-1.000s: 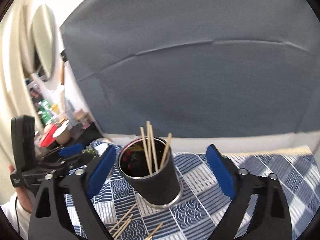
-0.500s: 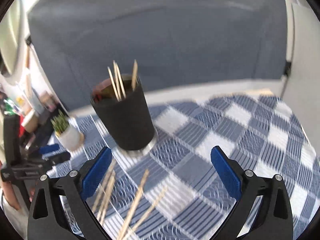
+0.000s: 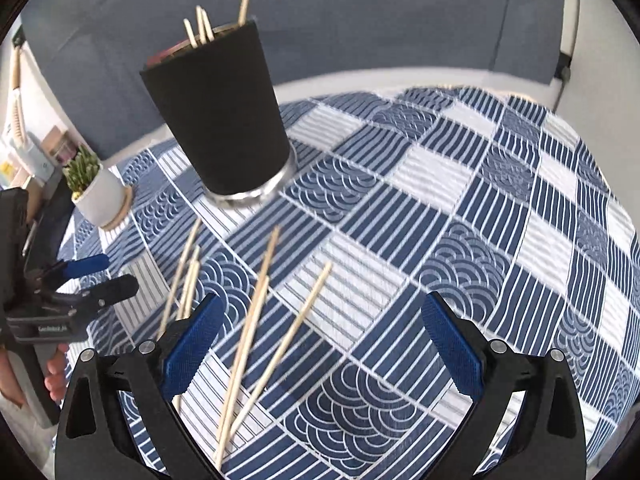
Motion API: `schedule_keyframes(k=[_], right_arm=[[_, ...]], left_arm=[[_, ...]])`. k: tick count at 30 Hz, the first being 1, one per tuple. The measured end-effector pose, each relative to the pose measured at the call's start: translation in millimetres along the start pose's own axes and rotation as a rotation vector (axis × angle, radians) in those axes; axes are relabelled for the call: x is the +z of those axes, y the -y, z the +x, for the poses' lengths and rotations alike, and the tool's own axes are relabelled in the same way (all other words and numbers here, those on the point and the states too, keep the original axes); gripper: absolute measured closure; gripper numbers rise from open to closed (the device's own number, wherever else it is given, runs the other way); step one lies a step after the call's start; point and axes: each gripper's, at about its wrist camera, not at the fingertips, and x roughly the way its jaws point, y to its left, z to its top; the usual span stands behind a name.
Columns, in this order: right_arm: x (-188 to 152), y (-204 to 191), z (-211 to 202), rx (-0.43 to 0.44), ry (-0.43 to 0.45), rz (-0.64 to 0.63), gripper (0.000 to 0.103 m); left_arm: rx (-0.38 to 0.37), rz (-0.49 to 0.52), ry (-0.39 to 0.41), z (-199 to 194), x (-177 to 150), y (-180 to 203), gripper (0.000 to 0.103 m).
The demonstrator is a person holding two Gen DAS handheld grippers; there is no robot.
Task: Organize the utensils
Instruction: 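Move both tools back toward the remaining sticks on the cloth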
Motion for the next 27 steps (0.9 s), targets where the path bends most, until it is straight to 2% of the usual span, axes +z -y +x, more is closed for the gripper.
schedule_keyframes(k=[4,7,12,15,19,22,27], right_arm=[[-6.9,3.1,13.3,-0.004,-0.038,0.04,0.008],[-11.2,4.8,25.7,-0.03,-0.082,0.07,0.008],[-15.9,4.6,41.0,-0.089,-0.139,0.102,0.008],[-19.5,5.4,47.3,-0.117,-0.159,0.116,0.008],[-20.6,0.0,54.3,-0.17,-0.181,0.074,0.007],[-19.7,-0.1,55.3,-0.173,-0.195,0.081,0.007],[-13.9,0.1,59.6,-0.171,-0.248,0.078,0.006]], left_arm=[[0.021,0.014,-0.009,6.0,-3.9,-0.3,0.006],[0.013,0.025,-0.038,12.7,-5.6,0.5,0.006],[0.043,0.05,-0.074,21.2,-9.0,5.1,0.006],[0.054,0.065,-0.069,26.0,-6.9,7.0,0.006],[0.125,0.118,-0.077,33.2,-5.6,14.4,0.006],[0.16,0.126,-0.078,35.2,-6.1,16.8,0.004],[0.171,0.11,-0.079,35.2,-5.8,15.1,0.004]])
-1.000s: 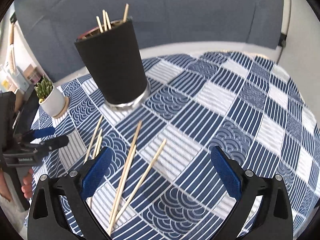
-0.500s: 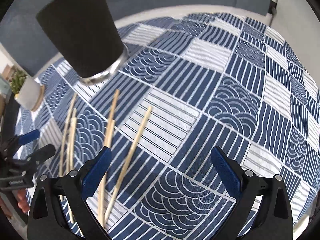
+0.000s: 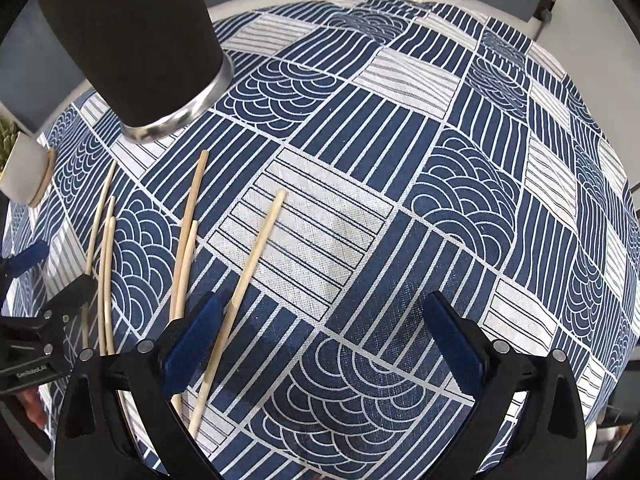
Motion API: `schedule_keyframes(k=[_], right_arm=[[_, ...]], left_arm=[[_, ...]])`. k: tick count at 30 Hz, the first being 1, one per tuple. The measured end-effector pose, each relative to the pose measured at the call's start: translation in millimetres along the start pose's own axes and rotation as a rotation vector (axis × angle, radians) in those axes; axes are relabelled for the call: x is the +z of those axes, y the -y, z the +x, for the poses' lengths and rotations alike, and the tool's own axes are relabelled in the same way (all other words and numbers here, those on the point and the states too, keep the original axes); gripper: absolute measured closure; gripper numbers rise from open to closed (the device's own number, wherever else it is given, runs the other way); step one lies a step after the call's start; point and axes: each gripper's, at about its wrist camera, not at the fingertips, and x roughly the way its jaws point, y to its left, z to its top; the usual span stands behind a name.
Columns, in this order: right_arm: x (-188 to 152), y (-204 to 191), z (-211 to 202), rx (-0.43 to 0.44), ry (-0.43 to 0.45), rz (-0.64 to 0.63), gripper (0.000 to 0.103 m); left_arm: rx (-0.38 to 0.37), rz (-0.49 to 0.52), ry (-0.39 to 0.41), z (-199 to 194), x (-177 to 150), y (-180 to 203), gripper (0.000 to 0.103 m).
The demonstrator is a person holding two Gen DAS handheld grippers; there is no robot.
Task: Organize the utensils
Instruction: 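Move both tools back toward the remaining sticks on the cloth, then close the left tool on a wooden stick while the right tool grasps another stick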
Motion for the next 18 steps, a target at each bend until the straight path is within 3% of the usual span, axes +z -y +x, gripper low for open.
schedule_keyframes(k=[4,12,14,18], right_arm=[[6.8,0.0,4.3,-0.008,-0.052,0.018,0.006],[28.1,2.8,12.8,-0.009,-0.151,0.013,0.011],[31.6,6.1,11.3,-0.011,-0.15,0.023,0.019],[38.3,17.5,0.6,-0.01,-0.143,0.016,0.065]], left_arm=[[0.006,-0.008,-0.014,0.2,1.5,0.6,0.004],[-0.003,0.008,-0.161,6.9,18.3,-1.3,0.004],[-0.003,0.002,-0.164,6.4,18.2,-2.0,0.005],[0.009,-0.028,-0.165,1.3,20.6,-5.6,0.016]])
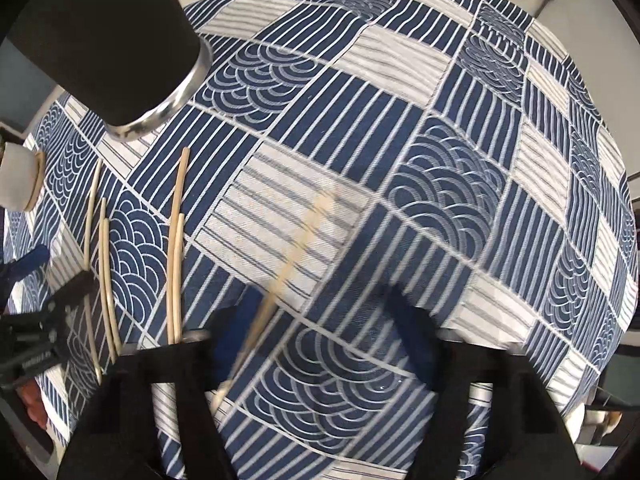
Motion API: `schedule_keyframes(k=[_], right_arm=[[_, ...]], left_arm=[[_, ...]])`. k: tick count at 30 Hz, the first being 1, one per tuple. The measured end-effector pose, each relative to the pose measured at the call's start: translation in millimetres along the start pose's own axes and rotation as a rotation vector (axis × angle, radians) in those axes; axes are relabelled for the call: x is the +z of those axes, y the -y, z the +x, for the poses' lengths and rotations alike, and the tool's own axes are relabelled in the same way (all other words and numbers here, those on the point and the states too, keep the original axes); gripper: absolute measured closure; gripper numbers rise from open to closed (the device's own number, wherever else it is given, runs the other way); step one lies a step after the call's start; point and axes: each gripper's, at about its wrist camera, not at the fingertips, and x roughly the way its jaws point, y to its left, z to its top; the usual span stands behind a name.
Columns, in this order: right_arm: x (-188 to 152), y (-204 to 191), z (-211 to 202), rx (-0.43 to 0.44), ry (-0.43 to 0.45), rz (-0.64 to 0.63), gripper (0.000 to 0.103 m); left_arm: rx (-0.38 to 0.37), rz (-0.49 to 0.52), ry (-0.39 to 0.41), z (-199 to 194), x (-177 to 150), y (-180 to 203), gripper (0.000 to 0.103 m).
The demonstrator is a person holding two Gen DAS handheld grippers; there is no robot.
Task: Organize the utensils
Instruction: 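Close the left tool on a wooden stick while the right tool grasps another stick, then lift the left tool's stick toward the black cup while the right tool carries its stick there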
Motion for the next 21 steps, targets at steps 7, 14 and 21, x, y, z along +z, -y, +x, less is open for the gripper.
schedule_keyframes(k=[7,14,21], right_arm=[[13.8,31.3,-0.9,0.06,-0.049,-0.006,0.097],[14.9,59.2,1.2,0.198,-0.074,-0.06,0.099],[27.1,86.3,-1.4,0.246,-0.083,-0.164,0.099]], left_arm=[[0.004,-0.028,0.003,-11.4,-7.4,-11.4,0.052],[0.013,-0.095,0.021,-24.0,-34.1,-20.5,0.093],[-0.012,-0.301,0.002,-34.6,-64.2,-35.1,0.098]])
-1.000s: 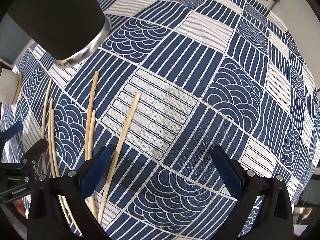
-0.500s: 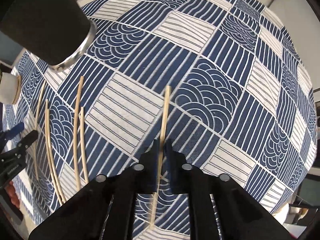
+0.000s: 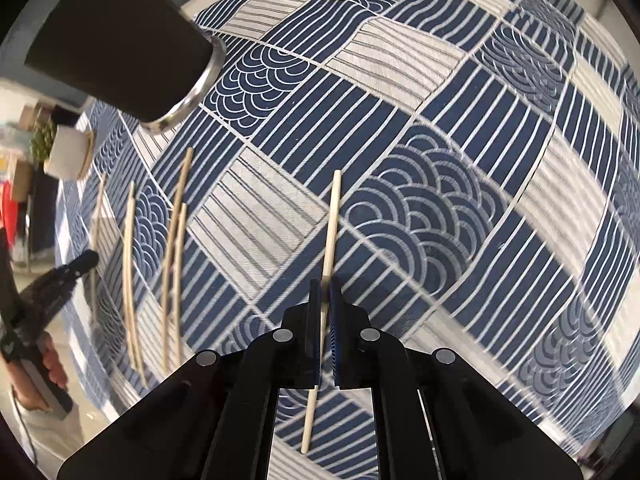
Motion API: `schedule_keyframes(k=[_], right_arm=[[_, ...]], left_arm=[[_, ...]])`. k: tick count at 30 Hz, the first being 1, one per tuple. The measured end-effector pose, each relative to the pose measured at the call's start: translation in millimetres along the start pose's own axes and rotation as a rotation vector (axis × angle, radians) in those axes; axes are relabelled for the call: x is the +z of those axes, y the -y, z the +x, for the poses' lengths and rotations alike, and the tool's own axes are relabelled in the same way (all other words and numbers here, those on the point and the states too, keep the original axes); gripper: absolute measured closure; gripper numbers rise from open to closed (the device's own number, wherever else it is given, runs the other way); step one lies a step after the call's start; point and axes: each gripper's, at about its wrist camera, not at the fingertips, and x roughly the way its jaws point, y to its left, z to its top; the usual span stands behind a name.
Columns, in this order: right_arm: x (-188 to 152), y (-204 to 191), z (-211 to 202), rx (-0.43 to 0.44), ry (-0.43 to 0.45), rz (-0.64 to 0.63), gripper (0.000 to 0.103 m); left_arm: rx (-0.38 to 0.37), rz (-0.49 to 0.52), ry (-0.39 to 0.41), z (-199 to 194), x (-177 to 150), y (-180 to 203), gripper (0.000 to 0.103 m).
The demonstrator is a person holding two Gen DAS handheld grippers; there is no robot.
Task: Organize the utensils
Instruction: 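Lift the left tool's stick toward the black cup while the right tool carries its stick there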
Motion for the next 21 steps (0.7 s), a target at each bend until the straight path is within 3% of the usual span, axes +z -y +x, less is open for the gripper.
schedule_keyframes(k=[2,5,9,13,21], right_arm=[[2.2,5.8,-2.9,-0.006,0.0,-0.027,0.099],[4.0,18.1,-13.7,0.051,0.012,-0.057,0.099],[6.2,41.0,-31.2,0.073,0.04,-0.091,0.099],[5.6,39.5,-42.7,0.025,0.072,-0.149,0.099],[21.8,22.5,-74.2,0.022,0.17,-0.192,0.099]], left_arm=[[-0.001,-0.039,-0.001,-4.5,-13.4,-3.6,0.098],[-0.033,-0.095,-0.003,-10.4,-30.3,-10.3,0.098],[0.002,-0.099,0.019,-21.7,-48.5,-9.5,0.098],[0.014,-0.134,0.054,-40.2,-51.1,-13.9,0.098],[0.032,-0.1,0.117,-53.7,-10.5,20.9,0.098]])
